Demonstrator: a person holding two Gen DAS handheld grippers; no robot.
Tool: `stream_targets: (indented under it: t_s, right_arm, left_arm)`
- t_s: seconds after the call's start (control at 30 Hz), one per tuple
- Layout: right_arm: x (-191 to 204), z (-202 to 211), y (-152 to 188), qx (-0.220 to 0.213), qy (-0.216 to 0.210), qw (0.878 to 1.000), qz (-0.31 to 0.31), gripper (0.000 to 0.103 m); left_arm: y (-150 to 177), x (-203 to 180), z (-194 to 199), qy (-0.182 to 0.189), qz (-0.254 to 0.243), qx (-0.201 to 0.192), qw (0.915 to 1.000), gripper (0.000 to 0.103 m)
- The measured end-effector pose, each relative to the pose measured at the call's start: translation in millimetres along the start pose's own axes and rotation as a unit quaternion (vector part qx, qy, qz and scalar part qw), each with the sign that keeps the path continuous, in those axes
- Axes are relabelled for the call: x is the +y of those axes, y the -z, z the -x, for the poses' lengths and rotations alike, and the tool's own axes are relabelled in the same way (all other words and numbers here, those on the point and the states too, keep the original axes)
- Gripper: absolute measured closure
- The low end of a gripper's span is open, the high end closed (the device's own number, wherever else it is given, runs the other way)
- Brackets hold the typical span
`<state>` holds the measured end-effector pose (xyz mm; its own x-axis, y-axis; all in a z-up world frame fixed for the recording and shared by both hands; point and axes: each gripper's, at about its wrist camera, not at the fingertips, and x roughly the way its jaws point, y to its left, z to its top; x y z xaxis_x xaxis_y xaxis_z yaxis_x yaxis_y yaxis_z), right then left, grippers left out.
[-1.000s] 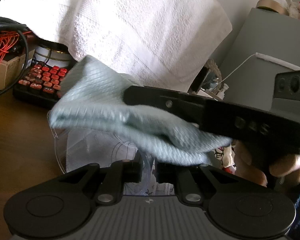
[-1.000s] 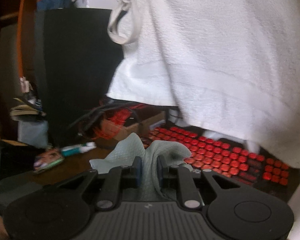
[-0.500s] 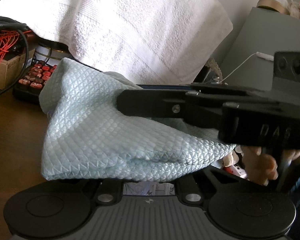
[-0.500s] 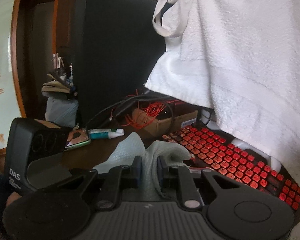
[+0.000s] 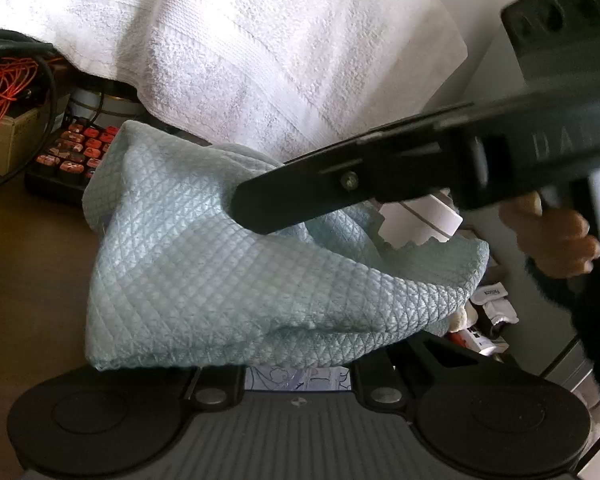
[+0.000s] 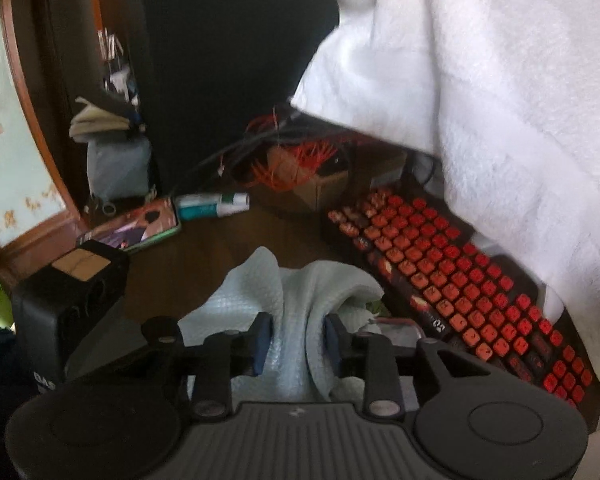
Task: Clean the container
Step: 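Keep wiping the jug with the cloth in the right gripper, then lift the blue cloth off the jug rim with the right gripper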
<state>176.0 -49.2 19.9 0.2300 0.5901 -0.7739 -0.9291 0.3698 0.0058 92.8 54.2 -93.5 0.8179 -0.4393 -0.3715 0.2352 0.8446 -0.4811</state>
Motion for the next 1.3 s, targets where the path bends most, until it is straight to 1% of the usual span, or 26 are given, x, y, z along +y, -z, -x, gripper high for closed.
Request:
stream_targets:
  t_s: [0.07, 0.1, 0.17, 0.2, 0.23, 0.3, 0.37, 0.4, 0.47, 0.53, 0.77, 1.0, 1.07, 1.1, 1.13, 1.23, 1.3]
  right_arm:
    - [-0.8, -2.4, -7.0, 0.022, 0.006, 1.000, -0.008, 0.069]
    - [-1.2, -3.3, -9.8, 0.033, 0.012, 0.999, -0.014, 0.064]
    - [-1.3, -5.8, -17.6, 0.063, 0.030, 0.997, -0.027, 0.052]
    - [-0.7, -7.0, -21.2, 0.079, 0.046, 0.995, -0.032, 0.039]
    - [0.6, -8.0, -23.3, 0.091, 0.058, 0.994, -0.031, 0.031]
    - [2.8, -8.7, -25.1, 0.104, 0.060, 0.993, -0.016, 0.029]
    - [3.3, -7.9, -28.5, 0.112, 0.060, 0.992, -0.003, 0.029]
    - [1.5, -5.1, -30.5, 0.112, 0.059, 0.992, -0.007, 0.029]
    - [-5.8, 3.4, -34.4, 0.092, 0.055, 0.994, -0.033, 0.028]
    - [-15.3, 13.3, -37.1, 0.070, 0.053, 0.993, -0.082, 0.016]
    - [-33.5, 15.8, -49.0, 0.050, 0.033, 0.983, -0.175, 0.016]
    - [-51.3, 17.7, -60.9, 0.031, 0.012, 0.964, -0.263, 0.017]
    - [-51.1, 8.9, -61.7, 0.046, -0.019, 0.971, -0.236, 0.019]
    - [-47.4, 4.8, -61.3, 0.059, -0.023, 0.973, -0.222, 0.024]
    - [-43.7, 0.7, -60.8, 0.072, -0.028, 0.975, -0.209, 0.027]
    - [-30.0, -10.1, -58.8, 0.109, -0.037, 0.979, -0.168, 0.027]
    - [-19.7, -12.5, -55.8, 0.119, -0.035, 0.981, -0.147, 0.028]
  left_arm:
    - [0.6, -0.4, -0.1, 0.000, -0.001, 0.001, 1.0000, 0.090]
    - [0.8, -0.5, -0.1, 0.000, -0.002, 0.001, 1.0000, 0.089]
    - [1.0, -0.3, 0.4, 0.000, -0.001, 0.001, 1.0000, 0.089]
    - [1.2, 0.1, 1.0, 0.000, -0.001, 0.001, 1.0000, 0.089]
    - [1.3, 0.5, 1.3, 0.001, 0.000, 0.001, 1.0000, 0.089]
    - [1.5, 1.0, 1.9, 0.002, 0.002, -0.001, 1.0000, 0.089]
    - [1.0, 1.6, 1.9, 0.003, 0.005, -0.001, 1.0000, 0.089]
    - [1.0, 1.8, 2.0, 0.003, 0.005, -0.001, 1.0000, 0.089]
    - [1.0, 1.9, 2.2, 0.004, 0.006, -0.001, 1.0000, 0.089]
    - [1.1, 1.9, 2.6, 0.005, 0.007, -0.001, 1.0000, 0.089]
    - [0.8, 1.5, 4.2, 0.005, 0.008, -0.003, 1.0000, 0.090]
    - [0.6, 1.6, 4.0, 0.003, 0.006, -0.003, 1.0000, 0.089]
    - [0.9, 2.0, 4.2, 0.003, 0.005, -0.003, 1.0000, 0.089]
    - [1.2, 2.0, 4.5, 0.003, 0.006, -0.004, 1.0000, 0.089]
    - [1.3, 2.1, 4.9, 0.003, 0.006, -0.004, 1.0000, 0.089]
    - [1.6, 1.9, 5.5, 0.002, 0.006, -0.005, 1.0000, 0.089]
    - [2.0, 1.5, 5.9, 0.002, 0.005, -0.004, 1.0000, 0.089]
